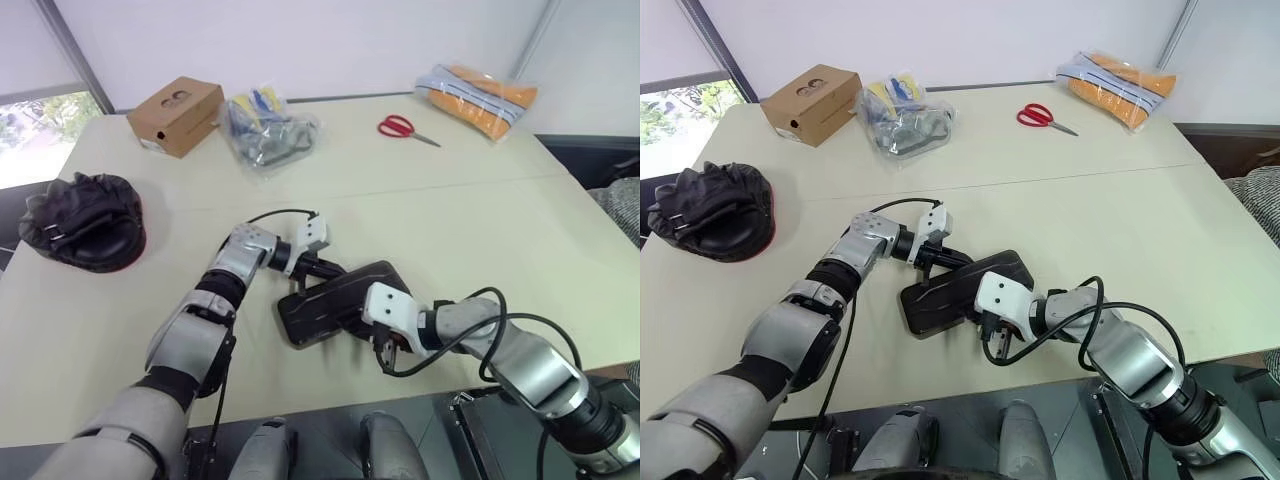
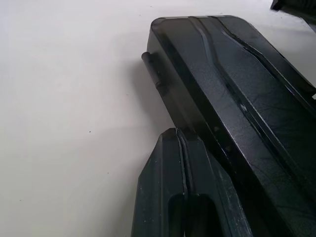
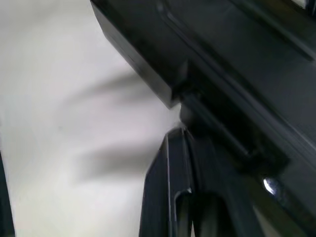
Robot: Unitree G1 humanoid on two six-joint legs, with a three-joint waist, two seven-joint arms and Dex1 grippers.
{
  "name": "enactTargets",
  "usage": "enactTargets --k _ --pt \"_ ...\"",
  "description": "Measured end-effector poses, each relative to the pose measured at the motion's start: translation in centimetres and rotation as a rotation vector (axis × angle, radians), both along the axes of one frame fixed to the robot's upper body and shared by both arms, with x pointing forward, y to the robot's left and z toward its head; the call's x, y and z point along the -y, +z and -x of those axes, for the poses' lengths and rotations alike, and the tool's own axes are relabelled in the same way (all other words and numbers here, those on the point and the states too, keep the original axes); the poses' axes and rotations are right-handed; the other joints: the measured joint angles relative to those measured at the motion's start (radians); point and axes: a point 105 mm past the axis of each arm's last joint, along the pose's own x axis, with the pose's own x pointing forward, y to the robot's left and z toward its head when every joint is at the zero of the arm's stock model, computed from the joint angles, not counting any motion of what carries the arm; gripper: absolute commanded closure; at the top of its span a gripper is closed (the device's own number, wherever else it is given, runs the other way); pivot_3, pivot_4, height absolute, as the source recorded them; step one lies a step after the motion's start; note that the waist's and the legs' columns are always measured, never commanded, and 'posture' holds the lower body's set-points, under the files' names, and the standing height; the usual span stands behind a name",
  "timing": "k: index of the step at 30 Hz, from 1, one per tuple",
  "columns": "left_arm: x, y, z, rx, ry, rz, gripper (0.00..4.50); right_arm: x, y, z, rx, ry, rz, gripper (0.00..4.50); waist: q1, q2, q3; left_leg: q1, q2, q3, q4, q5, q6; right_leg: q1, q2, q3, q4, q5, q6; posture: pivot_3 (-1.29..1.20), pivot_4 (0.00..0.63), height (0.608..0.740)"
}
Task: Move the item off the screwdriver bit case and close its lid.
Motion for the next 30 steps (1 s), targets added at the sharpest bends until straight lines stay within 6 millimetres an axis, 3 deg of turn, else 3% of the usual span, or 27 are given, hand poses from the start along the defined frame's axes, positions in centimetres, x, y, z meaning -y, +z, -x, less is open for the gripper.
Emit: enactTargets --k 11,18,24,30 --pt "-0.1 0.1 0.0 0.012 0.000 0.000 4.50 0.7 0.3 -0.1 0.008 -0.015 0.032 4.44 0.000 0.000 0.000 0.000 0.000 0.000 0.000 0.000 0.000 0.000 0.000 0.000 0.000 0.000 0.000 0.00 0.150 0.740" --pt "-1.3 0.5 -0.1 -0.020 0.013 0.010 4.50 2.2 3.2 0.3 0.080 -0.016 0.048 4.44 -0.001 0.000 0.000 -0.001 0.000 0.000 0.000 0.000 0.000 -0.001 0.000 0.000 0.000 0.000 0.000 0.00 0.150 0.740" --pt "-3.6 4.3 -0.5 0.001 0.040 0.118 4.50 3.6 4.8 0.7 0.124 -0.024 0.070 4.44 0.002 0.000 0.000 -0.001 0.000 -0.001 0.000 0.000 0.001 -0.001 0.000 0.000 -0.001 0.000 0.000 0.00 0.150 0.740" --pt "-6.4 6.4 1.0 -0.015 0.055 0.141 4.50 5.8 8.1 0.9 0.198 -0.043 0.107 4.44 0.001 0.000 0.001 -0.001 0.001 -0.001 -0.001 -0.001 0.001 -0.001 0.000 0.000 -0.001 0.000 0.000 0.00 0.150 0.740"
